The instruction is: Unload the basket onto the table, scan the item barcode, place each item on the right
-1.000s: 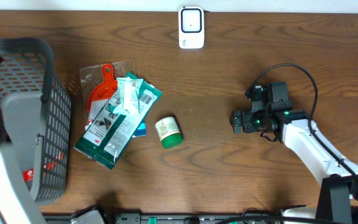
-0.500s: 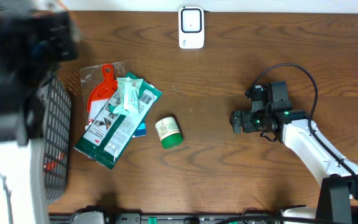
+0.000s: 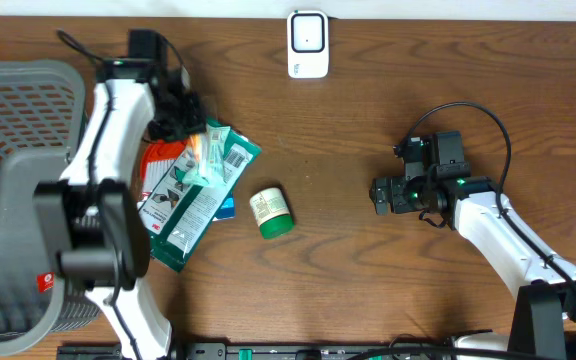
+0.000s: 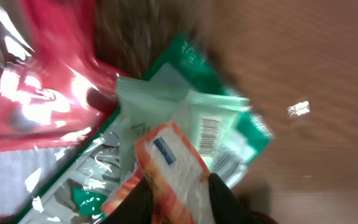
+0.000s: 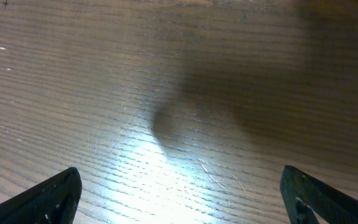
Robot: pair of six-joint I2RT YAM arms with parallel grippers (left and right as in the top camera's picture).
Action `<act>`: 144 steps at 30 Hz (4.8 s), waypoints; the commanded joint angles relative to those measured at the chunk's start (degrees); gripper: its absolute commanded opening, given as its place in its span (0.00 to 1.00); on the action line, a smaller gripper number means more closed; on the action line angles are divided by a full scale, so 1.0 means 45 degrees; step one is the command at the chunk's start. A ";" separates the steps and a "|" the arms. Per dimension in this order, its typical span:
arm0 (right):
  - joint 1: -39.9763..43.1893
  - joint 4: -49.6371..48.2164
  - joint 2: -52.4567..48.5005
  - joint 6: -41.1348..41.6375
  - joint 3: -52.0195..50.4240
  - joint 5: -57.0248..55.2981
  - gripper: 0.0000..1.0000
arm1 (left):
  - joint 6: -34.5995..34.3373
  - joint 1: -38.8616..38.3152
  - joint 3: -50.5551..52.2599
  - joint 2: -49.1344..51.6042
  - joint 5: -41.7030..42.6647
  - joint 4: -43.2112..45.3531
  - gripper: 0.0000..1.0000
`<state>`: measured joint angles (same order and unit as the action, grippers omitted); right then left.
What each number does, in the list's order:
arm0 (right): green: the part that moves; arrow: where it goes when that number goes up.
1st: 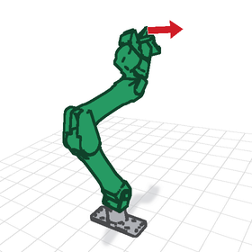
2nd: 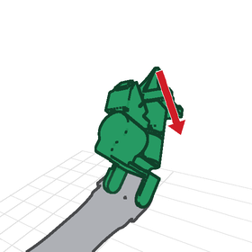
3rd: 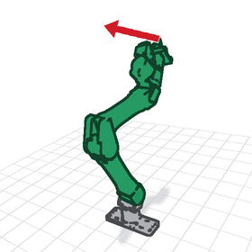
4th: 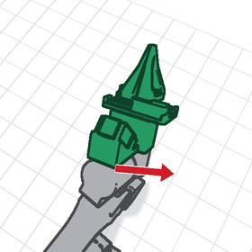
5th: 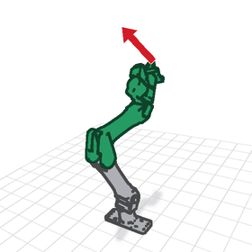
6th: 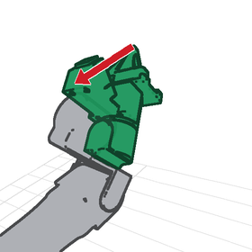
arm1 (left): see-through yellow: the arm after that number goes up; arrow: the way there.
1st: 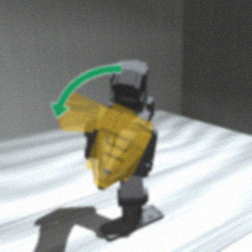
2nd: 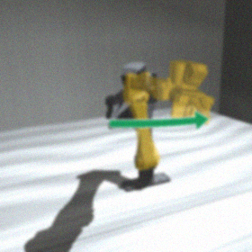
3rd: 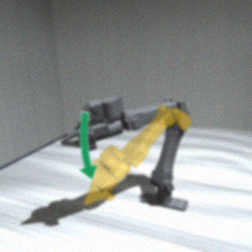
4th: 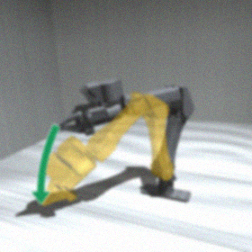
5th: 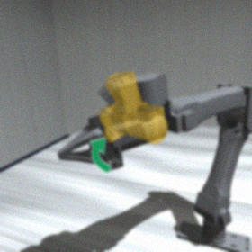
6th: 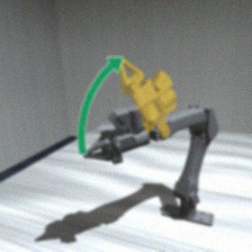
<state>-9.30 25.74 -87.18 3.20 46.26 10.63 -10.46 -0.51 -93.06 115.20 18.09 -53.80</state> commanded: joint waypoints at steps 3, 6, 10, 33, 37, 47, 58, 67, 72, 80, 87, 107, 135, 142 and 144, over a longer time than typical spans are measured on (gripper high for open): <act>-0.0121 0.0005 -0.0044 -0.0165 -0.0073 -0.0024 0.99 | 0.0112 -0.0243 0.0049 0.1020 0.0121 -0.0228 0.41; -0.0121 0.0005 -0.0044 -0.0165 -0.0073 -0.0019 0.99 | 0.0121 -0.0233 0.0024 0.0884 0.0121 -0.0214 0.64; -0.0121 0.0005 -0.0044 -0.0165 -0.0073 -0.0019 0.99 | 0.0763 -0.0228 -0.0194 -0.0136 0.0112 -0.0170 0.77; -0.0121 -0.0146 -0.0044 -0.0151 -0.0073 0.0092 0.99 | -0.1248 0.2093 -0.1302 -1.1098 -1.3080 0.2438 0.99; -0.0121 -0.0146 -0.0044 -0.0107 -0.0073 0.0092 0.99 | -0.4104 0.3891 -0.1205 -1.0253 -1.2152 0.0015 0.98; -0.0121 -0.0087 -0.0044 -0.0107 -0.0073 0.0092 0.99 | -0.7315 0.7077 -0.1205 -0.5581 -0.7490 -0.4483 0.98; -0.0121 -0.0092 -0.0044 -0.0107 -0.0073 0.0092 0.99 | -0.7179 0.7383 -0.1205 -0.2769 -0.4386 -0.5892 0.98; -0.0121 -0.0087 -0.0044 -0.0107 -0.0073 0.0092 0.99 | -1.0185 0.7378 -0.0277 -0.2361 -0.5935 -0.6421 0.98; -0.0121 -0.0083 -0.0044 -0.0107 -0.0073 0.0087 0.99 | -1.0676 0.7310 0.0782 -0.2390 -0.6358 -0.5814 0.98; -0.0121 0.0010 -0.0044 -0.0107 -0.0073 0.0087 0.99 | -1.1074 0.7295 0.4294 -0.3395 -0.6800 -0.2909 0.95; -0.0121 -0.0058 -0.0044 -0.0107 -0.0175 0.0087 0.99 | -1.1701 0.7295 0.7145 -0.4862 -0.6849 -0.1078 0.95; -0.0121 -0.0126 -0.0044 -0.0107 -0.0223 0.0087 0.99 | -1.3415 0.7300 0.9904 -0.5668 -0.6844 0.1719 0.95; -0.0121 -0.0102 -0.0044 -0.0107 -0.0238 0.0087 0.99 | -1.3410 0.7300 0.9845 -0.5848 -0.6800 0.2749 0.19; -0.0121 -0.0204 -0.0044 -0.0107 -0.0335 0.0087 0.99 | -1.2910 0.7300 0.9355 -0.6980 -0.6790 0.2744 0.11; -0.0121 -0.0291 -0.0044 -0.0107 -0.0393 0.0087 0.99 | -1.2526 0.7300 0.9083 -0.7655 -0.6698 0.2739 0.11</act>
<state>-9.30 24.71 -87.18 3.20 45.36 10.68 -69.30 32.47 -49.98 84.51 -11.92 -41.47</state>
